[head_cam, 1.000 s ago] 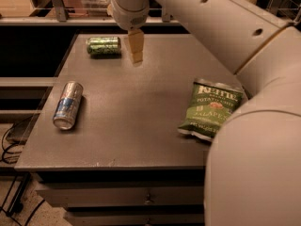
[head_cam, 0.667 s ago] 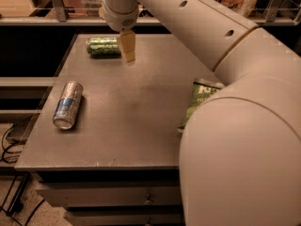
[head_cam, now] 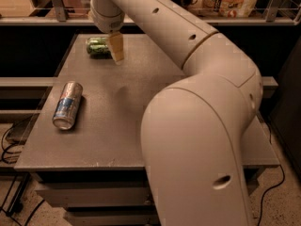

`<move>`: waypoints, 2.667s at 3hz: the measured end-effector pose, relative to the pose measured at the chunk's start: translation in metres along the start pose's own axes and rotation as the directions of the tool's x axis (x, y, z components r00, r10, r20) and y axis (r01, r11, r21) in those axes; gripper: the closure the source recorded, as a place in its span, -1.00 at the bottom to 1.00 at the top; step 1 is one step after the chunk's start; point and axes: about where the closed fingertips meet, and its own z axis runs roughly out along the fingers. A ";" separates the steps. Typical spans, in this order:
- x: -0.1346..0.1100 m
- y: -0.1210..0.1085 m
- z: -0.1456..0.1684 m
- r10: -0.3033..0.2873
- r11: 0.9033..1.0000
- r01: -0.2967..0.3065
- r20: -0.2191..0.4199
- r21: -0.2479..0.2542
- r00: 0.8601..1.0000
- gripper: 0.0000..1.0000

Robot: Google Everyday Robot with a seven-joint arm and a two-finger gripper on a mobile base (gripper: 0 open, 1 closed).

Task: Place green can upright

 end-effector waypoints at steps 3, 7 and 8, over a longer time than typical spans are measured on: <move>-0.010 -0.023 0.040 -0.026 0.999 0.027 0.026 -0.037 0.999 -1.00; 0.004 -0.009 0.055 0.010 0.994 -0.006 0.033 -0.111 0.999 0.74; 0.008 -0.006 0.052 0.018 0.993 -0.014 0.034 -0.114 0.999 1.00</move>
Offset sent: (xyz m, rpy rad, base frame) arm 0.0384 0.0362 -0.0147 -0.0145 0.0328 0.0383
